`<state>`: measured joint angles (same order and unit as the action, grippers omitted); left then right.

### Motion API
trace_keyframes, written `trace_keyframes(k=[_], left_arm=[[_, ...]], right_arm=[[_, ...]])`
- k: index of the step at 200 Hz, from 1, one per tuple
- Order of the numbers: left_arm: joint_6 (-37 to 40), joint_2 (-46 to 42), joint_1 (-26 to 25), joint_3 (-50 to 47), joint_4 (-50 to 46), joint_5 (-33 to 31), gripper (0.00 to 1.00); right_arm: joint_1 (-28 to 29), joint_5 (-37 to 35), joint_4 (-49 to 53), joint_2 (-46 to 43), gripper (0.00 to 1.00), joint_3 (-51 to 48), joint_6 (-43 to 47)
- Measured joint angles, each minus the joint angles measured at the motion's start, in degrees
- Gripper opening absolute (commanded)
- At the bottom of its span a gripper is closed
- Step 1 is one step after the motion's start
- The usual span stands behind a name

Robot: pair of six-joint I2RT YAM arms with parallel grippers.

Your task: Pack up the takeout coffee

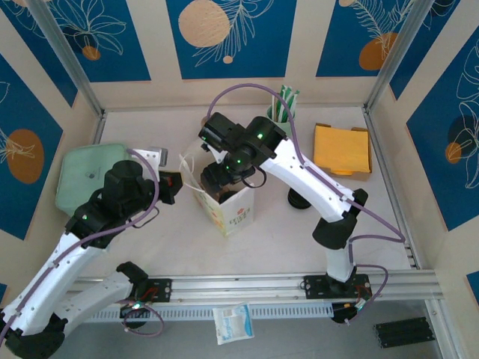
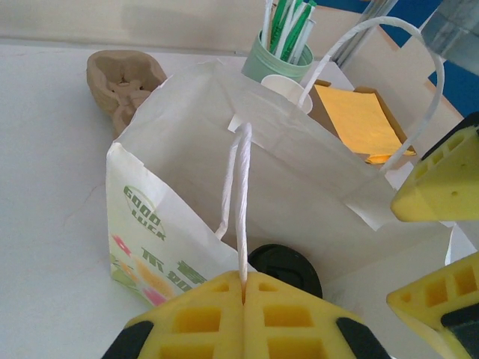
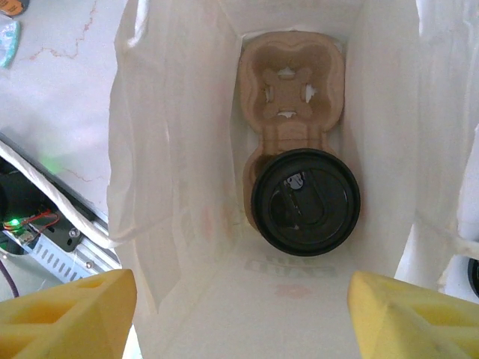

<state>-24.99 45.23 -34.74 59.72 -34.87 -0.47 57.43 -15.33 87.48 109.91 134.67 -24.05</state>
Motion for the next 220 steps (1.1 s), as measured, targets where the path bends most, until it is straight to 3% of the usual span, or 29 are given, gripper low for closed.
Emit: trace_keyframes(k=[116, 147, 187, 220], left_arm=[[1.07, -0.04, 0.0, 3.5, -0.09, 0.02, 0.22], [1.25, -0.11, 0.0, 3.58, -0.28, 0.02, 0.32], [1.31, -0.22, 0.0, 3.78, -0.37, 0.04, 0.49], [1.44, -0.66, 0.0, 4.63, -1.01, 0.02, 0.73]], right_arm=[[0.94, -1.62, 1.95, -0.81, 0.69, 0.0, -0.15], [0.96, -2.21, 1.95, -1.14, 0.69, -0.07, -0.46], [0.96, -2.51, 1.95, -1.7, 0.69, -0.15, -0.85], [0.96, -2.93, 1.79, -2.82, 0.69, -0.15, -1.29]])
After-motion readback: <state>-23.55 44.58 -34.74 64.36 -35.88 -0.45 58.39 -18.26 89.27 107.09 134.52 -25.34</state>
